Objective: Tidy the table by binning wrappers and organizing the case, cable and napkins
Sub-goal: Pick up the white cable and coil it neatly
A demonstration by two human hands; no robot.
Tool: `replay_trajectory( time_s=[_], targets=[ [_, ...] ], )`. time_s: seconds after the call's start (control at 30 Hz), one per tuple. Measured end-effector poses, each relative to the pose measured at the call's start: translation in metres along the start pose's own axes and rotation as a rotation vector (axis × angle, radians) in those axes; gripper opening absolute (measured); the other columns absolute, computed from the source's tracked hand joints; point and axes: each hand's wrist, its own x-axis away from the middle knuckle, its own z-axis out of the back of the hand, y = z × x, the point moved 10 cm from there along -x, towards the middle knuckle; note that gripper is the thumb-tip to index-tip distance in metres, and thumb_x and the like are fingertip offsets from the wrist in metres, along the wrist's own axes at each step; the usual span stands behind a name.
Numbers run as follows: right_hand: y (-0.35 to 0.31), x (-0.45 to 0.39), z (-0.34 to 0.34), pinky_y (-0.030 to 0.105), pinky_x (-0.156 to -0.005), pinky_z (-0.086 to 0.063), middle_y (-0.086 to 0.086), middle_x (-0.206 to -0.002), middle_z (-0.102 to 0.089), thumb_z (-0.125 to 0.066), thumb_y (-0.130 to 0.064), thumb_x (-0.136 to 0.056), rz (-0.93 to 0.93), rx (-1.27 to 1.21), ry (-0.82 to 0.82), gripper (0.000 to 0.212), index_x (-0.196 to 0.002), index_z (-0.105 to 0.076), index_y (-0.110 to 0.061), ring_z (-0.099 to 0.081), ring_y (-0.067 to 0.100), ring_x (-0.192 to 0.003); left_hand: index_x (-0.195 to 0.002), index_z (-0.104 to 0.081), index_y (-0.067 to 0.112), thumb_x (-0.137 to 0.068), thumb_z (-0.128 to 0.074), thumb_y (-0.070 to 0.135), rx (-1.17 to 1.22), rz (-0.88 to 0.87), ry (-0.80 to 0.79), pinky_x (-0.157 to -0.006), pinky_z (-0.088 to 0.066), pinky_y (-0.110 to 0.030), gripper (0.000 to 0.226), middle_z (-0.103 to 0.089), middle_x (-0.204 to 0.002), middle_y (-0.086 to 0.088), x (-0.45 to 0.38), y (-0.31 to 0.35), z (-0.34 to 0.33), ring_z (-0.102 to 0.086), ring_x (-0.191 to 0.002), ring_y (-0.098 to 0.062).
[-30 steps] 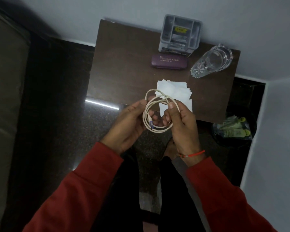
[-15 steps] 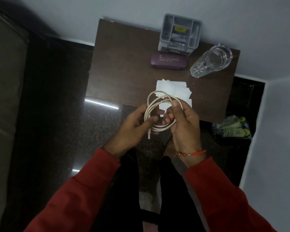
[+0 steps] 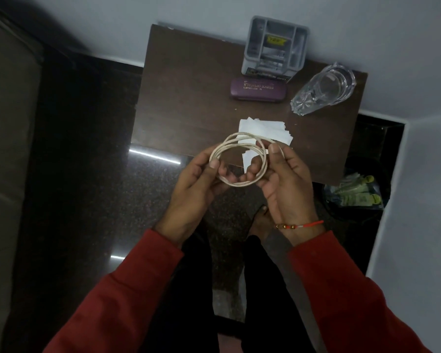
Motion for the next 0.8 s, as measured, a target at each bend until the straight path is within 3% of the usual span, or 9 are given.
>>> replay_trajectory(
  time_s=[0.17,0.27,0.33,0.4,0.47,0.53,0.6,0.7,0.8],
  targets=[
    [-0.004,-0.003,0.002,0.037,-0.070,-0.057,0.011,-0.076,-0.064,-0.041,-0.013,-0.104,0.008,0.081,-0.039,0.026,-0.102,-0.066,-0.014,-0.065,0.018,-0.068,-0.138,-0.051,0.001,-0.108,-0.037,0.006,-0.020,-0.007,0.031,-0.070,-0.054,-0.020,0.034,-0.051,-0.077,0.000,-0.007,0.007,-0.001,-0.053,-0.066,-0.008],
    [-0.004,-0.008,0.015,0.038,-0.084,-0.054,-0.002,-0.093,-0.065,-0.049,-0.019,-0.097,0.069,0.345,0.020,0.030,-0.090,-0.075,-0.033,-0.063,0.011,-0.089,-0.136,-0.052,0.002,-0.108,-0.036,0.005,0.044,0.005,0.013,-0.065,-0.053,-0.018,0.033,-0.048,-0.080,-0.001,-0.008,0.010,-0.003,-0.051,-0.063,-0.007],
    [-0.007,-0.014,0.024,0.024,-0.096,-0.049,0.000,-0.106,-0.061,-0.055,-0.018,-0.100,0.112,0.606,0.050,0.030,-0.097,-0.073,-0.042,-0.058,0.003,-0.098,-0.133,-0.054,0.004,-0.108,-0.036,0.005,0.055,0.003,0.020,-0.064,-0.053,-0.019,0.031,-0.049,-0.080,-0.001,-0.009,0.012,-0.002,-0.051,-0.064,-0.007],
    [-0.005,-0.019,0.024,0.013,-0.090,-0.045,0.007,-0.114,-0.066,-0.057,-0.016,-0.101,0.112,0.710,-0.001,0.024,-0.114,-0.072,-0.028,-0.059,-0.006,-0.093,-0.133,-0.055,0.004,-0.108,-0.037,0.005,0.029,0.005,0.030,-0.066,-0.054,-0.020,0.031,-0.050,-0.080,-0.001,-0.010,0.012,0.000,-0.052,-0.064,-0.008],
    [-0.003,-0.020,0.025,0.017,-0.079,-0.047,0.007,-0.106,-0.073,-0.059,-0.012,-0.099,0.098,0.627,0.001,0.022,-0.114,-0.074,-0.016,-0.062,-0.003,-0.079,-0.134,-0.055,0.002,-0.108,-0.038,0.006,-0.008,0.016,0.047,-0.067,-0.056,-0.021,0.031,-0.051,-0.078,0.001,-0.010,0.009,0.001,-0.054,-0.064,-0.008],
    [-0.001,-0.020,0.024,0.023,-0.071,-0.049,0.005,-0.087,-0.072,-0.059,-0.008,-0.097,0.058,0.446,0.029,0.019,-0.100,-0.076,-0.016,-0.060,0.012,-0.075,-0.134,-0.055,0.003,-0.108,-0.037,0.006,-0.073,0.009,0.074,-0.069,-0.057,-0.024,0.031,-0.053,-0.076,0.003,-0.010,0.007,0.000,-0.055,-0.064,-0.008],
    [0.004,-0.018,0.020,0.026,-0.069,-0.054,0.003,-0.077,-0.072,-0.054,-0.003,-0.097,-0.027,0.251,0.016,0.024,-0.091,-0.074,-0.013,-0.063,0.016,-0.073,-0.133,-0.056,0.005,-0.108,-0.037,0.005,-0.132,-0.021,0.106,-0.073,-0.054,-0.031,0.031,-0.055,-0.074,0.006,-0.009,0.006,-0.002,-0.056,-0.065,-0.009],
    [0.014,-0.016,0.013,0.026,-0.067,-0.057,0.005,-0.066,-0.069,-0.044,-0.001,-0.100,-0.173,0.049,-0.041,0.025,-0.094,-0.068,-0.004,-0.066,0.017,-0.064,-0.131,-0.058,0.011,-0.108,-0.038,0.006,-0.183,-0.063,0.155,-0.073,-0.050,-0.035,0.031,-0.057,-0.073,0.010,-0.008,0.008,-0.003,-0.055,-0.066,-0.007],
    [0.024,-0.013,0.007,0.030,-0.070,-0.058,0.008,-0.071,-0.065,-0.043,-0.002,-0.098,-0.280,-0.063,-0.060,0.022,-0.094,-0.064,-0.002,-0.065,0.020,-0.068,-0.121,-0.062,0.022,-0.108,-0.041,0.007,-0.209,-0.070,0.185,-0.078,-0.052,-0.035,0.030,-0.068,-0.078,0.016,-0.006,0.013,-0.003,-0.061,-0.072,-0.003]
  ],
)
